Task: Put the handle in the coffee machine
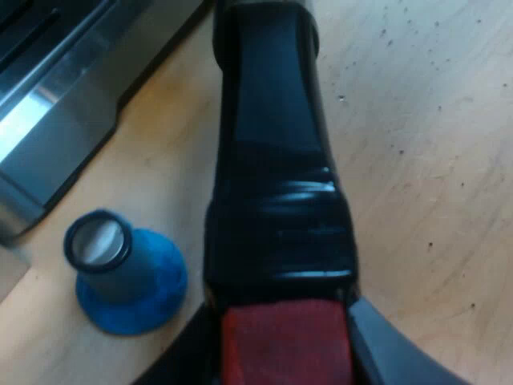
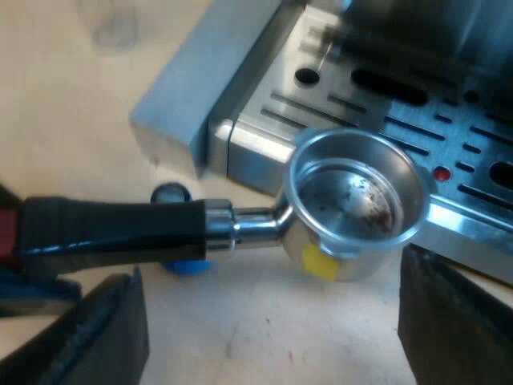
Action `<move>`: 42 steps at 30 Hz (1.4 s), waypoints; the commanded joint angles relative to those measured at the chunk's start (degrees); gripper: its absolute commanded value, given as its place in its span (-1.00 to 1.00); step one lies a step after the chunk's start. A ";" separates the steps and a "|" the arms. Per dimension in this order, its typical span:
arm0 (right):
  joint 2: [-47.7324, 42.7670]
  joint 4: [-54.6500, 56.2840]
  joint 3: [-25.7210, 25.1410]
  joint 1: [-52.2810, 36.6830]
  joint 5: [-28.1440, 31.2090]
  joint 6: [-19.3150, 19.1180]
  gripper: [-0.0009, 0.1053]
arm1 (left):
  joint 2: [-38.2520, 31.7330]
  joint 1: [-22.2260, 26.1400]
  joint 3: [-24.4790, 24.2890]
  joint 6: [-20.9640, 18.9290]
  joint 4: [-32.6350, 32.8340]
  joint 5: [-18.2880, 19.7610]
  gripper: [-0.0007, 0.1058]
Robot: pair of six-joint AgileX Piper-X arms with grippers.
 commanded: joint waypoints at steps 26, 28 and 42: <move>8.88 -47.15 17.08 4.21 18.19 -14.02 0.29 | 13.51 8.32 -7.89 10.03 -1.73 5.28 -0.98; 8.88 -48.64 17.08 4.21 19.51 -13.86 0.29 | 14.78 8.32 -7.89 10.58 -1.75 5.15 -0.98; 17.14 -67.54 16.88 3.52 28.67 -14.48 0.20 | 21.61 8.32 -12.75 14.23 -1.59 4.11 -0.98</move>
